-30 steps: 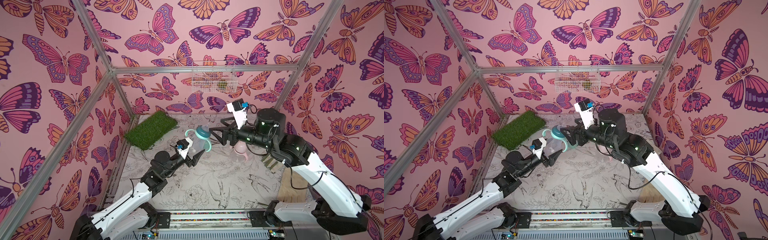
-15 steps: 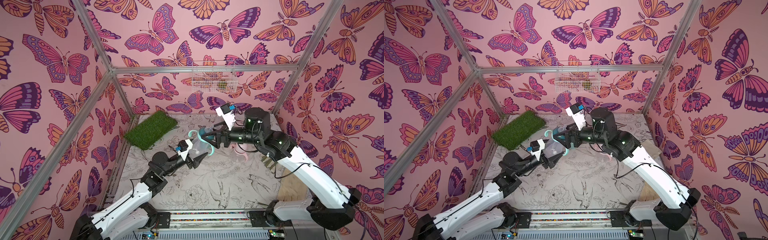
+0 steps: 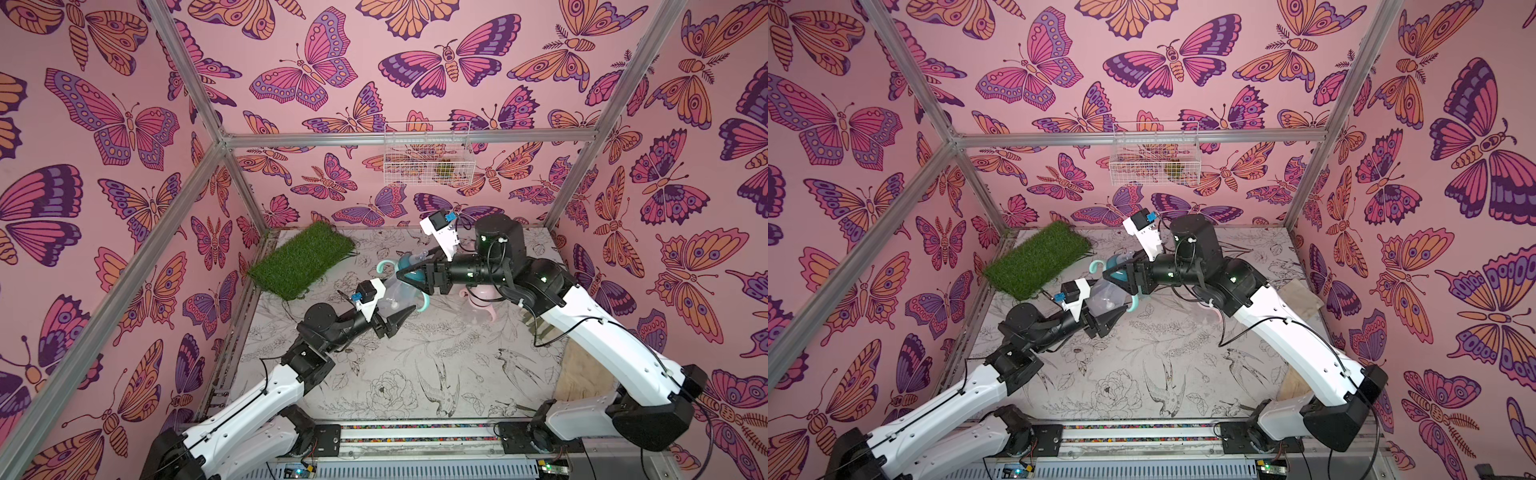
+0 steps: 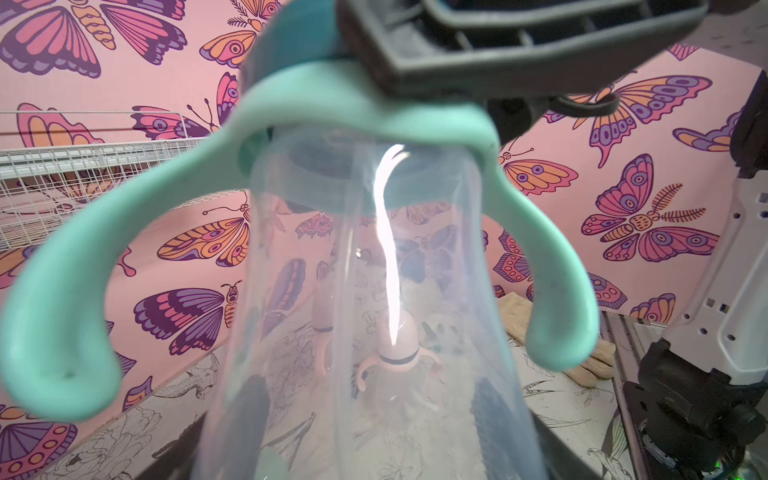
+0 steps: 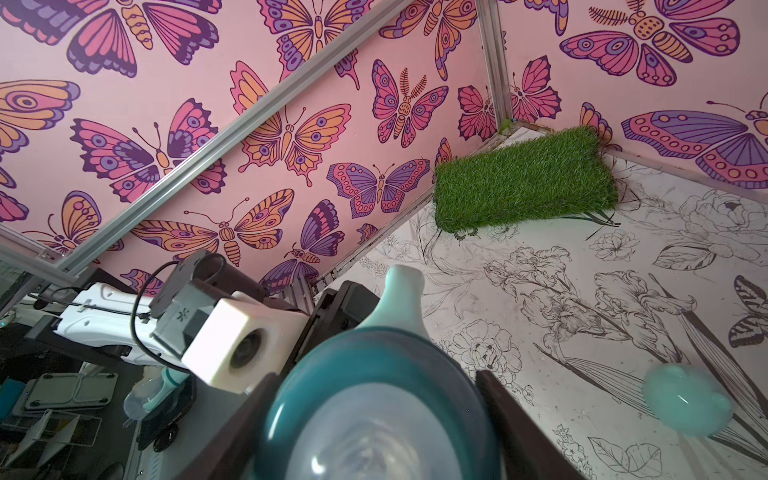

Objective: Assemble the baby bottles
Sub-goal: Screw the nipple onto the baby bottle, then place the baby bottle at the center of the board.

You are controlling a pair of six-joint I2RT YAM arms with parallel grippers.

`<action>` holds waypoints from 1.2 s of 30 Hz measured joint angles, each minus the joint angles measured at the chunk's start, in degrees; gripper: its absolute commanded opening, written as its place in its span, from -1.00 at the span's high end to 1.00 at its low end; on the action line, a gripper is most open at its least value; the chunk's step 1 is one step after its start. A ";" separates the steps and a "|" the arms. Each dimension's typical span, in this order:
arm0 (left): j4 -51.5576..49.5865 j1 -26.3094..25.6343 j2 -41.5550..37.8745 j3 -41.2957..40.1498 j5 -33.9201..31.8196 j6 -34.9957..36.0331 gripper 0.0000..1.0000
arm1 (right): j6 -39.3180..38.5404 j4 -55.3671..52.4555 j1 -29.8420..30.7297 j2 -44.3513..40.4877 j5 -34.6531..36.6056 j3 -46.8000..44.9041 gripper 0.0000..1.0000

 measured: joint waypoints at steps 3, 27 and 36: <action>-0.31 0.00 0.00 0.00 -0.07 -0.02 -0.06 | 0.00 -0.09 0.00 0.04 0.17 0.00 0.17; -15.15 0.00 -1.79 -3.78 -12.55 -2.10 -0.99 | -8.15 -3.45 -2.05 1.53 23.93 -3.89 0.69; -17.81 0.35 -3.34 -3.85 -20.17 -2.12 -0.99 | -11.37 1.79 -2.10 6.25 34.95 -15.78 0.70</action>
